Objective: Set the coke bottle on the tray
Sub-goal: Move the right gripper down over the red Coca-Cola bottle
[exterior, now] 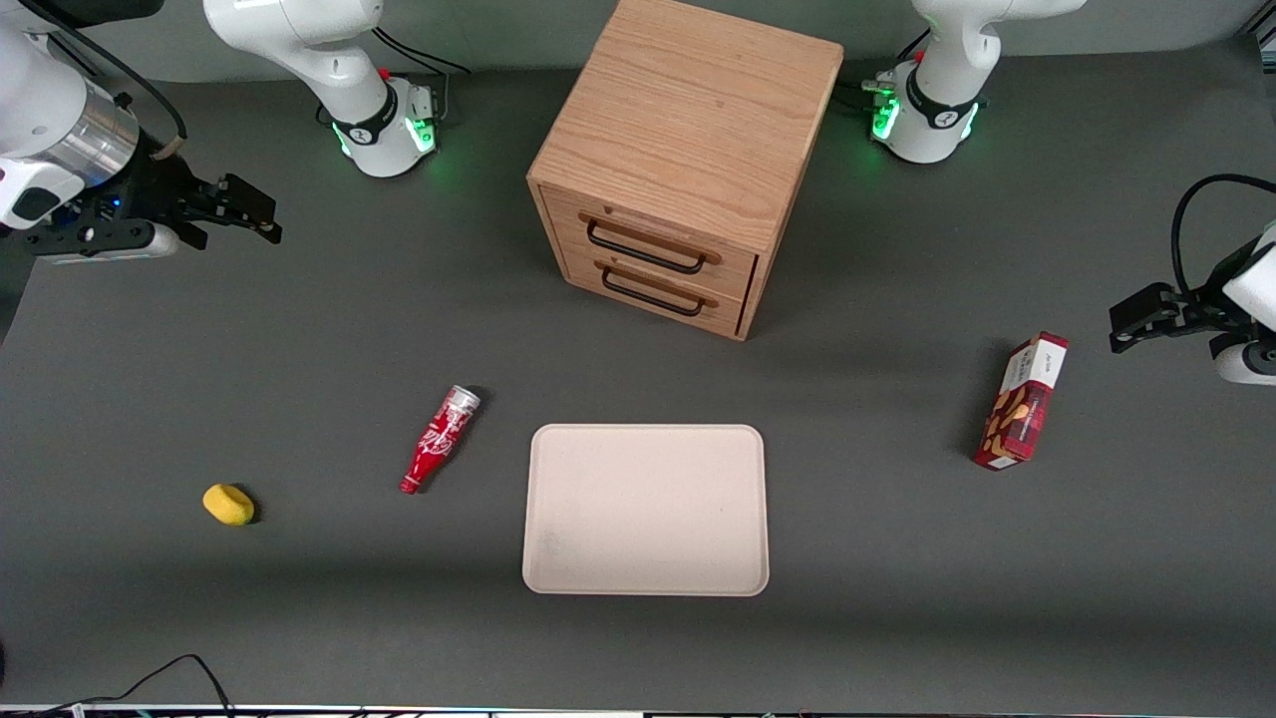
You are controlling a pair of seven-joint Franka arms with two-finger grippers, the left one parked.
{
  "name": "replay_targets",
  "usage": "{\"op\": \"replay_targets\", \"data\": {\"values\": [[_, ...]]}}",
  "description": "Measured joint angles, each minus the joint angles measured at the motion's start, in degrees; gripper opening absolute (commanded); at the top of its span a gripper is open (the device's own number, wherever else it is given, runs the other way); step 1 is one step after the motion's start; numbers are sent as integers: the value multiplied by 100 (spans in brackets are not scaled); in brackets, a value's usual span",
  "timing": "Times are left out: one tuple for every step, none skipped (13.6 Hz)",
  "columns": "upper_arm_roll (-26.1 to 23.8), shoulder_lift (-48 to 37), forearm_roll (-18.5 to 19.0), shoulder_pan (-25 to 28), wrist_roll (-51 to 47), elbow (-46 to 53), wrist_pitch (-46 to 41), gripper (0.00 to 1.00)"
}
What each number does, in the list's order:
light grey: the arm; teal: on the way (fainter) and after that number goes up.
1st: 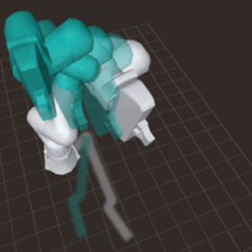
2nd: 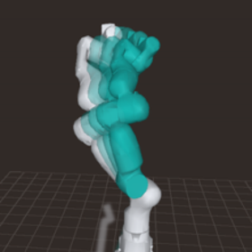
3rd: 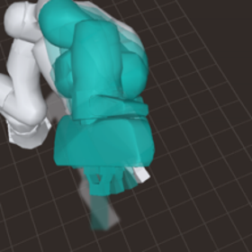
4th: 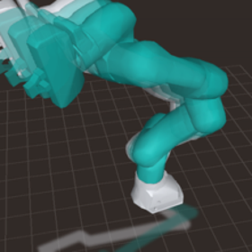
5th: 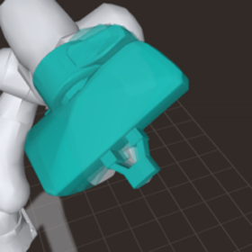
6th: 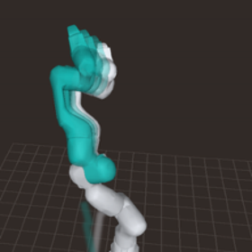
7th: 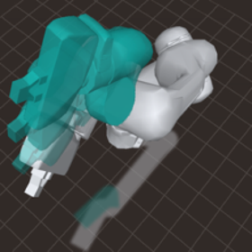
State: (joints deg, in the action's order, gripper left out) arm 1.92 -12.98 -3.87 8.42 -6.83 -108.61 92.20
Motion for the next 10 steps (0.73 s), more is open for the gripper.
{"op": "replay_targets", "data": {"values": [[2,3,0,-3,-3,0,-5,100],[4,5,0,-13,-6,1,-11,100],[7,8,0,-22,-6,8,-13,100],[11,17,0,-31,-6,37,-19,100],[13,45,0,-41,-6,92,-70,100],[13,89,0,-49,-13,152,-161,100],[6,160,0,-49,-63,189,-216,100],[-15,258,0,-47,-183,205,-227,100],[-56,403,0,-41,-355,213,-211,100],[-129,569,0,-38,-530,214,-140,100]]}}
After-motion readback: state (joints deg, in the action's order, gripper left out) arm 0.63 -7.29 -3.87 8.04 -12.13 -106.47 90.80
